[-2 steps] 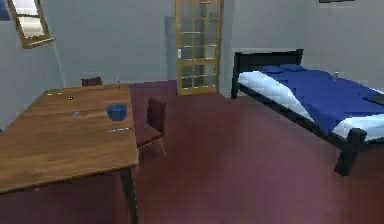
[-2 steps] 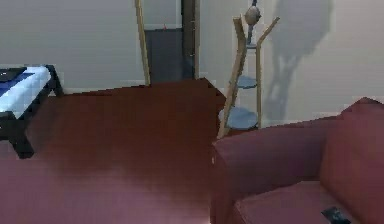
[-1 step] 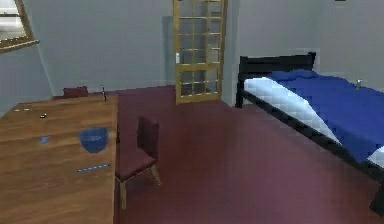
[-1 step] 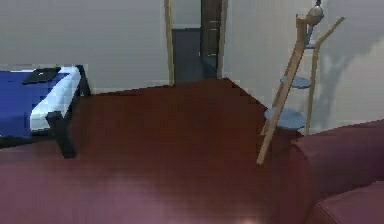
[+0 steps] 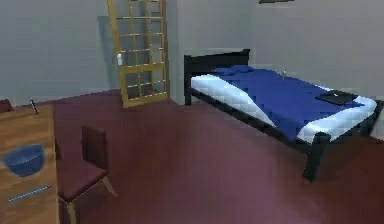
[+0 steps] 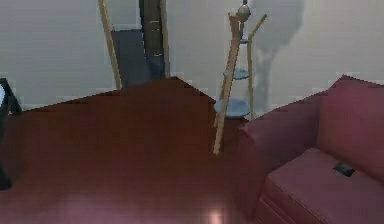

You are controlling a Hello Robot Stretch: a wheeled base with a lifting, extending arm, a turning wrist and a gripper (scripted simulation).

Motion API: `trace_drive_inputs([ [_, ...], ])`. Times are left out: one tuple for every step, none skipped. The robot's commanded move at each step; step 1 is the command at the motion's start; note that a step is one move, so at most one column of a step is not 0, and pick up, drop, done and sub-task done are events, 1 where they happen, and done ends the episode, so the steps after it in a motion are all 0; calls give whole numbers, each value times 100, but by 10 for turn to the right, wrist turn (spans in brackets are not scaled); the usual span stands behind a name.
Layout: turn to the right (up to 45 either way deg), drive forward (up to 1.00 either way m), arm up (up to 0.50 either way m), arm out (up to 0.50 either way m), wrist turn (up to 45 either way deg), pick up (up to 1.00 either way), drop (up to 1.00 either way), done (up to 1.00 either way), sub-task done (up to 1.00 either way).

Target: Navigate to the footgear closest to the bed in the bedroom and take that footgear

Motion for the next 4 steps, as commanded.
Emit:
trace_drive_inputs([
  [0, 100, 0, 0, 0, 0, 0, 0, 0],
  [0, 40, 0, 0, 0, 0, 0, 0, 0],
  [-420, 0, 0, 0, 0, 0, 0, 0, 0],
  [0, 25, 0, 0, 0, 0, 0, 0, 0],
])
